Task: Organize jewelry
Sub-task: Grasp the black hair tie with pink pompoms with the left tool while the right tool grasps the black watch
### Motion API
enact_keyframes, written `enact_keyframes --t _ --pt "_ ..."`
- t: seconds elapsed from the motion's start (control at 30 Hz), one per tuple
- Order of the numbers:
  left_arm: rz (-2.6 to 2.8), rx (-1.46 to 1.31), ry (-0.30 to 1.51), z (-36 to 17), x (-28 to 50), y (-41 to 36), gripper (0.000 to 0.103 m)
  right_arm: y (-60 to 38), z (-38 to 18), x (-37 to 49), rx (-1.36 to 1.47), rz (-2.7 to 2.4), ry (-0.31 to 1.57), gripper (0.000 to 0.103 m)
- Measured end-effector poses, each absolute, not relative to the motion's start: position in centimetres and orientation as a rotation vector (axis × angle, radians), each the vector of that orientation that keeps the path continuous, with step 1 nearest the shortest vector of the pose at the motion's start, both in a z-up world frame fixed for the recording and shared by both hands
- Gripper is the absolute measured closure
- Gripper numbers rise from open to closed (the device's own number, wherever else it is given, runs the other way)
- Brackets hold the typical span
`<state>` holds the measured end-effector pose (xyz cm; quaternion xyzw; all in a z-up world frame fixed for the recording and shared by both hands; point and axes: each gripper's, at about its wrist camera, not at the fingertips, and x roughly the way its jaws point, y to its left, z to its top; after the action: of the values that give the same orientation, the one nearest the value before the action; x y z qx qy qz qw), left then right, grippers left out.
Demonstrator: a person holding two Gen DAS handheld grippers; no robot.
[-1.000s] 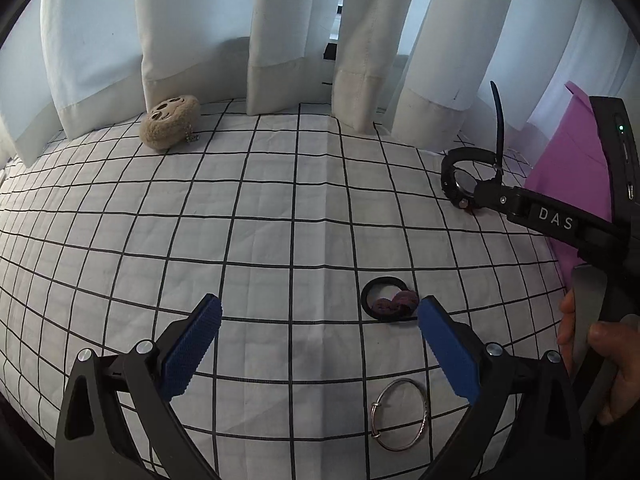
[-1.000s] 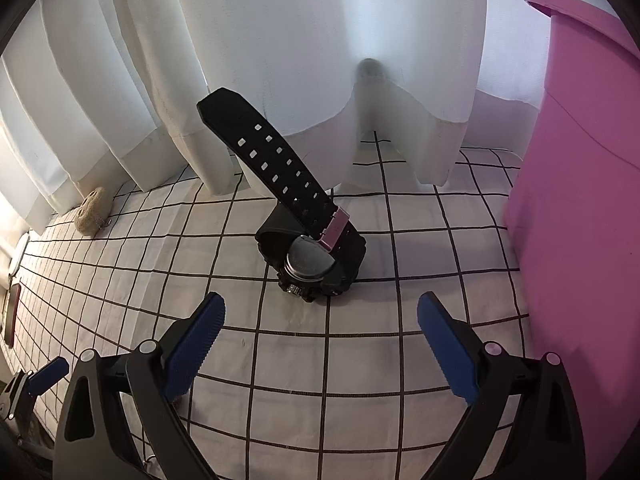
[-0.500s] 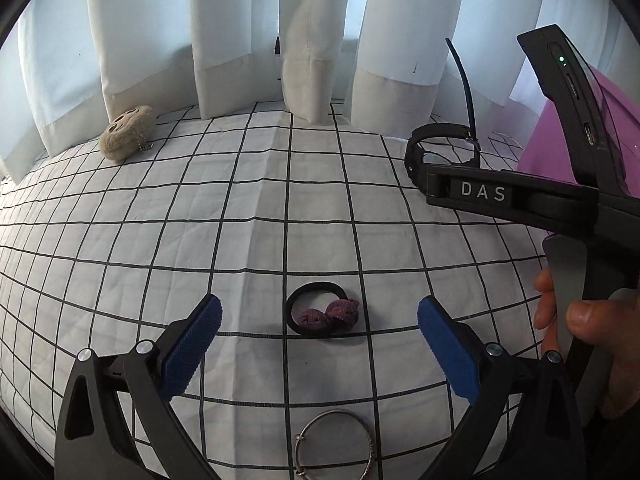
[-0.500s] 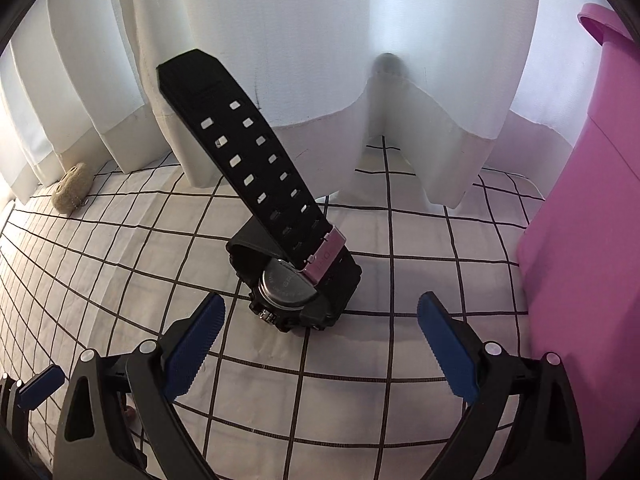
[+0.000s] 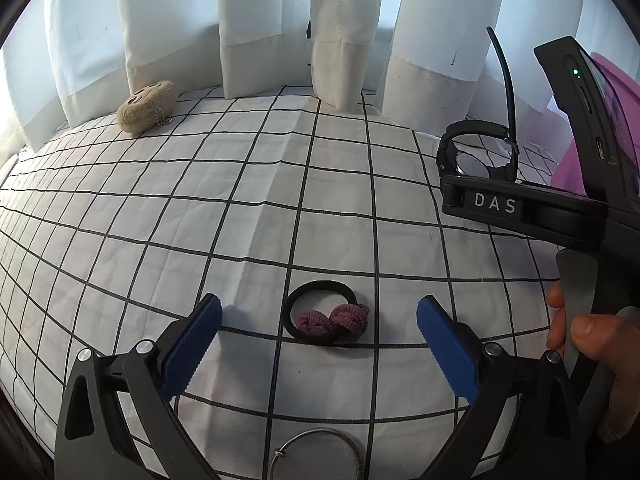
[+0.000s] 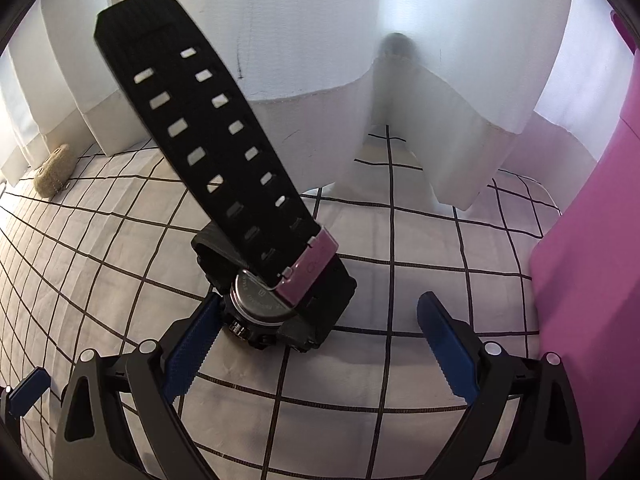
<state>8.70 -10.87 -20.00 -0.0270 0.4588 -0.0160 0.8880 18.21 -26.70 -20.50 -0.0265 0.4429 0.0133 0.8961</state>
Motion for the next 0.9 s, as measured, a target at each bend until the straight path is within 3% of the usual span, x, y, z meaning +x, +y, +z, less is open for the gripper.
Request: enact_keyframes --t 0.17,0.3,0.37,0.5,0.63,0.9 --pt "0.046 -0.034 0.944 -20.1 8.7 -11.4 0.014 -26.7 -20.7 18.2 -0.062 0.045 0.889 0.011" --pt "0.081 -0.053 0.933 -19.8 8.4 -11.1 0.028 -26.3 -20.8 18.0 -0.092 0.050 0.872 0.012" --pt "0.091 -0.060 0.925 -19.6 8.1 -10.8 0.035 -26.7 -20.9 18.2 -0.092 0.064 0.867 0.018" --pt "0.128 -0.077 0.916 -19.4 8.0 -10.0 0.063 -25.4 -20.5 17.4 -0.121 0.087 0.839 0.042" --pt "0.129 -0.097 0.926 -19.3 8.2 -9.3 0.087 -24.9 -20.5 17.5 -0.126 0.077 0.827 0.044" --pt "0.103 -0.122 0.900 -18.1 8.2 -8.2 0.090 -25.1 -20.5 16.8 -0.119 0.069 0.826 0.044"
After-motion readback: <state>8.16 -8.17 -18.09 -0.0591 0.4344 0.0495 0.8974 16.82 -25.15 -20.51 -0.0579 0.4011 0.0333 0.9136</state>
